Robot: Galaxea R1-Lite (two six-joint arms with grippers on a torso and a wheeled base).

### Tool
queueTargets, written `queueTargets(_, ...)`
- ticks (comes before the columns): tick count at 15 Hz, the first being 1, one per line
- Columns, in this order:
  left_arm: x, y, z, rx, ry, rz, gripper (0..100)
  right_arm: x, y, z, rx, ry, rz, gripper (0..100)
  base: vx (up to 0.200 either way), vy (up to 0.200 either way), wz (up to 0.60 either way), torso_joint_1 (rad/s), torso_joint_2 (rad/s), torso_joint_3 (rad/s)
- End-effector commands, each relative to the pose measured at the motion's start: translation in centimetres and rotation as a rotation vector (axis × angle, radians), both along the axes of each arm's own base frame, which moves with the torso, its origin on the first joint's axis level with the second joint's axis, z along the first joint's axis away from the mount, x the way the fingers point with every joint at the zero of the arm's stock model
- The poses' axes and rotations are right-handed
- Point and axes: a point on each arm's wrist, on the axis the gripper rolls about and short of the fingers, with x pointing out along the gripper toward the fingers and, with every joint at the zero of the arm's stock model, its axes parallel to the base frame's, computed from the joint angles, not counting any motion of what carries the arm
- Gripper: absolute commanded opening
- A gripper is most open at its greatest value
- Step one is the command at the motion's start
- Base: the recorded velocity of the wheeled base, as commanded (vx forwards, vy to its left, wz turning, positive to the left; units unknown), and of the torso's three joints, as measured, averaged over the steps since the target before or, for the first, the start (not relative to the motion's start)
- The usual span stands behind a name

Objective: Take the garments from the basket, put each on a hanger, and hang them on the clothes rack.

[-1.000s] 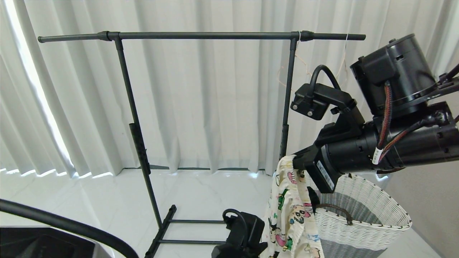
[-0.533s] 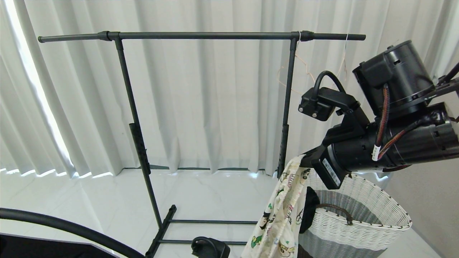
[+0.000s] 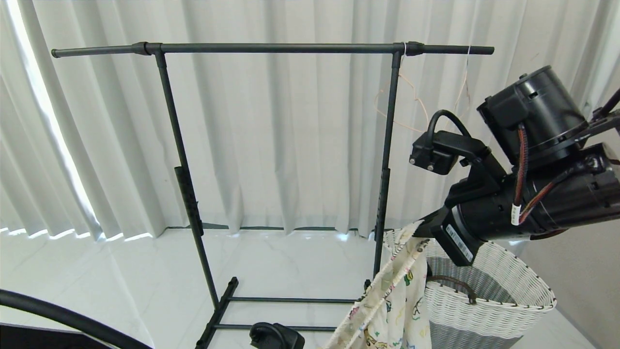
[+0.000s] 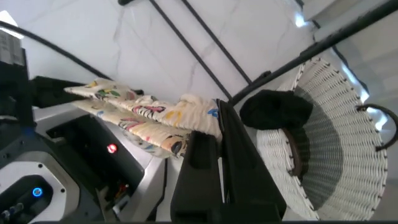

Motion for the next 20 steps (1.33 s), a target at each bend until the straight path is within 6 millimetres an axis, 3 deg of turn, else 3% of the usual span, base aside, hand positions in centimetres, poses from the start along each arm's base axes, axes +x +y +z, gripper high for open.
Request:
queueTargets(1,1.7,1.4,3.6,-0.096,-0.064,-0.085,0,-0.3,-1.0,0.1,-0.014,0.014,-0.020,0,0.000,0.000,0.00,0.000,0.00,0.000)
queueTargets(5,4.3,4.6,7.0,-0.024,-0.128,-0.208,0,-1.8,-4.0,0.5,-0.051,0.057,-0.071,0,0.000,0.000,0.00,0.000,0.00,0.000)
queueTargets(9,5.2,5.3,16.6,-0.030,-0.024,-0.255,0,-3.2,-5.2,1.1,-0.011,0.075,-0.110,0,0.000,0.000,0.00,0.000,0.00,0.000)
queueTargets(11,5.4,5.1,19.7,-0.020,-0.014,-0.250,0,-3.3,-5.3,1.3,0.000,0.073,-0.117,0,0.000,0.000,0.00,0.000,0.00,0.000)
queueTargets(16,5.3,5.4,21.7,-0.016,-0.100,-0.186,0,-4.8,-6.0,2.6,0.065,0.047,-0.123,0,0.000,0.000,0.00,0.000,0.00,0.000)
queueTargets(20,4.7,5.7,28.6,-0.045,-0.031,-0.279,0,-4.9,-6.3,5.0,0.131,-0.018,-0.125,0,0.000,0.000,0.00,0.000,0.00,0.000)
